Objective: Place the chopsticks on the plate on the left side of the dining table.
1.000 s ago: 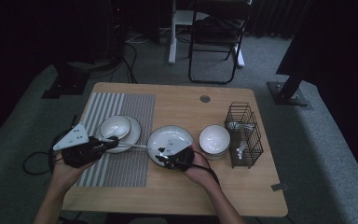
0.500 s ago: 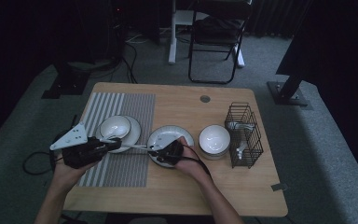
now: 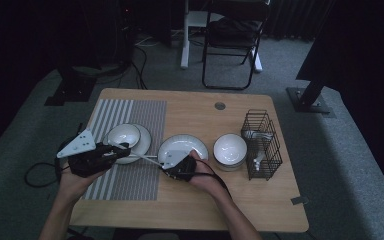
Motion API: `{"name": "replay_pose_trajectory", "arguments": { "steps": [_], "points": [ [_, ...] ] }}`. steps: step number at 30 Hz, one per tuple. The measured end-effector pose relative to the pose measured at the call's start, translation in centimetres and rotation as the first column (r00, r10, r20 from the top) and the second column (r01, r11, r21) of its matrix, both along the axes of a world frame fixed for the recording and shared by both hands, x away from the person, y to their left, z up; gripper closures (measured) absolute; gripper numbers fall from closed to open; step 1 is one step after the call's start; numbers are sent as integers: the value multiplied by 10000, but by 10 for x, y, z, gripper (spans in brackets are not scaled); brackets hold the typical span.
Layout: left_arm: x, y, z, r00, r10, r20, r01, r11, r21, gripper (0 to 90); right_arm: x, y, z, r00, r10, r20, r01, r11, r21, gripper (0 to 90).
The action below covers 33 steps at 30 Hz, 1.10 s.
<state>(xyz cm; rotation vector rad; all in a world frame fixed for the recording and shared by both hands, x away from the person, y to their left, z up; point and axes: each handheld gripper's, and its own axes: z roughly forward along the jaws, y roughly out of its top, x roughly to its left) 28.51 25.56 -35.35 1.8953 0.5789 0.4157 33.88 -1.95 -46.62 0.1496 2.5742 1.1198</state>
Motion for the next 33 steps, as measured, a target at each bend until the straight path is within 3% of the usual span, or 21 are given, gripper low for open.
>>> {"name": "replay_pose_trajectory", "arguments": {
  "steps": [7,14,21,25,29,30,32,33],
  "points": [
    [1,2,-1,9993,357,105,-359,9992,201,725,-3,-5,1,9999,100,24,-100,9999,20,869],
    [-4,9,-2,9969,740,259,-744,9971,155,692,0,-10,2,9995,-322,0,322,9995,7,870],
    [-14,2,4,9963,561,645,-579,9980,261,701,5,-8,-1,9952,-977,-77,974,9948,-299,870],
    [-15,-7,8,9953,453,851,-486,9981,378,718,4,-2,-2,9944,-1056,-13,1053,9928,-569,871],
    [-7,-18,8,9922,644,1067,-723,9948,720,718,2,4,-2,9950,-993,102,998,9925,-712,871],
    [-1,-20,5,9895,901,1132,-1005,9908,907,719,1,5,-2,9955,-929,162,939,9928,-740,871],
    [-1,-20,5,9895,901,1132,-1005,9908,907,721,0,6,-1,9961,-861,203,874,9931,-784,871],
    [7,-19,0,9835,1363,1189,-1501,9819,1156,723,-3,7,0,9960,-853,279,873,9927,-828,871]
  ]
}}
